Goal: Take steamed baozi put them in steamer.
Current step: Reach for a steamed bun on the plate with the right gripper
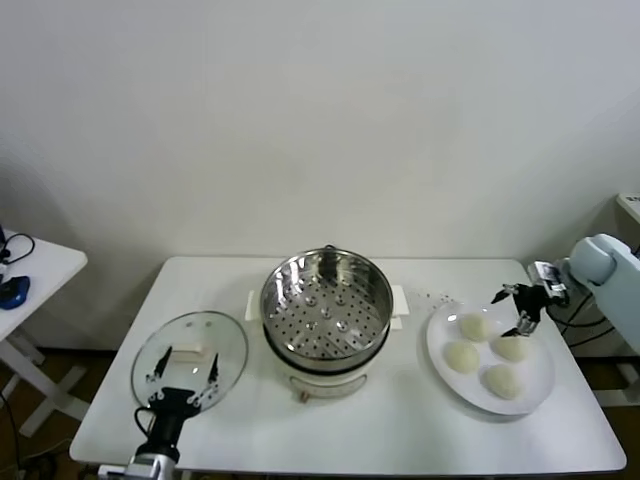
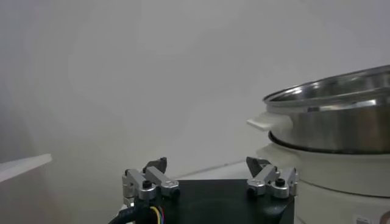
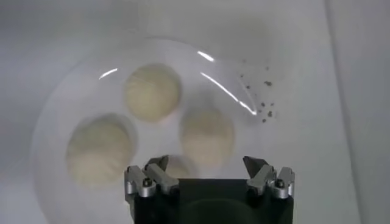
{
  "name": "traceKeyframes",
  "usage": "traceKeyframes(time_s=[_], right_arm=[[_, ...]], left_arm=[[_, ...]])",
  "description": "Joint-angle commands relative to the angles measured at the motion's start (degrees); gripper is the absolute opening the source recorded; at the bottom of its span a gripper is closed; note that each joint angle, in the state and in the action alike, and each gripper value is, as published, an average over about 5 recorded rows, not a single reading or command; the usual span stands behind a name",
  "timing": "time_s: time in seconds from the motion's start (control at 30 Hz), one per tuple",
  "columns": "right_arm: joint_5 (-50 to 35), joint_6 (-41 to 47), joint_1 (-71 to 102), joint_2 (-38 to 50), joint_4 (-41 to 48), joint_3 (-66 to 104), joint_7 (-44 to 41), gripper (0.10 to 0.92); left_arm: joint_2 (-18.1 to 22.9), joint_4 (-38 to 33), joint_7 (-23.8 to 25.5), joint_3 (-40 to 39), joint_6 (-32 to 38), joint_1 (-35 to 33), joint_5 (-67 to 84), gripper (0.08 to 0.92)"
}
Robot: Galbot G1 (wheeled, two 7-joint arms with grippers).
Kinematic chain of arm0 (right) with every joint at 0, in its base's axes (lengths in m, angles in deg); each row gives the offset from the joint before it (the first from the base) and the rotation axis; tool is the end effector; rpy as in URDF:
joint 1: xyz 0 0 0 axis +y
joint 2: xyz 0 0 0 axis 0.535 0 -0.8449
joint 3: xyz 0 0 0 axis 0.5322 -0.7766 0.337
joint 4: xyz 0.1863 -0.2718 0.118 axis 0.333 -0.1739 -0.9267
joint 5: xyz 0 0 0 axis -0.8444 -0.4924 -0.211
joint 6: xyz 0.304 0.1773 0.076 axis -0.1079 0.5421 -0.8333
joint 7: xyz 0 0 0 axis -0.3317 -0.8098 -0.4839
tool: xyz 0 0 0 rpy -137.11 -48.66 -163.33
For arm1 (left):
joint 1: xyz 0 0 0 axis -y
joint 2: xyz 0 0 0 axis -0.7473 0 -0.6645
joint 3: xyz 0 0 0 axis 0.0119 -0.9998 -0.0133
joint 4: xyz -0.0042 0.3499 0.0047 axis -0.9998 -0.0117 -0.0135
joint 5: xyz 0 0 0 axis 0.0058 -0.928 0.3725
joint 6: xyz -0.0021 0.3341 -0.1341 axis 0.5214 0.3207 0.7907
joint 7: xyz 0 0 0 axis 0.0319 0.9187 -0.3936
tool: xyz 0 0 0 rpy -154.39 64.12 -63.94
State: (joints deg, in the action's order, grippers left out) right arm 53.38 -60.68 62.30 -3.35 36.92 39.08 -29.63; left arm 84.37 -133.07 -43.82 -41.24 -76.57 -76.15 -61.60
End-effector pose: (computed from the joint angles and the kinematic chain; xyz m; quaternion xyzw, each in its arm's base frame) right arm 0.5530 -0.2876 -0.2033 0.5272 -0.5761 0.4743 0.4064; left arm 0.1522 0.0720 -0.3685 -0.0130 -0.9924 -0.1189 0.0289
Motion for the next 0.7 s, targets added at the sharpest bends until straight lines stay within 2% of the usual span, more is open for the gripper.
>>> traceKeyframes(time_s=[0.03, 0.7], right_arm=[[4.1, -0.2, -4.3, -5.9, 5.7, -5.7, -1.9, 0.823], [10.1, -2.1, 0.7, -9.5, 9.1, 0.3, 2.7, 0.823]], left_arm=[[0.0, 0.1, 0.7, 0.1, 0.0, -0.1, 0.0, 0.823], [0.3, 0.7, 0.8, 0.1, 0.3, -0.2, -0.6, 0.823]])
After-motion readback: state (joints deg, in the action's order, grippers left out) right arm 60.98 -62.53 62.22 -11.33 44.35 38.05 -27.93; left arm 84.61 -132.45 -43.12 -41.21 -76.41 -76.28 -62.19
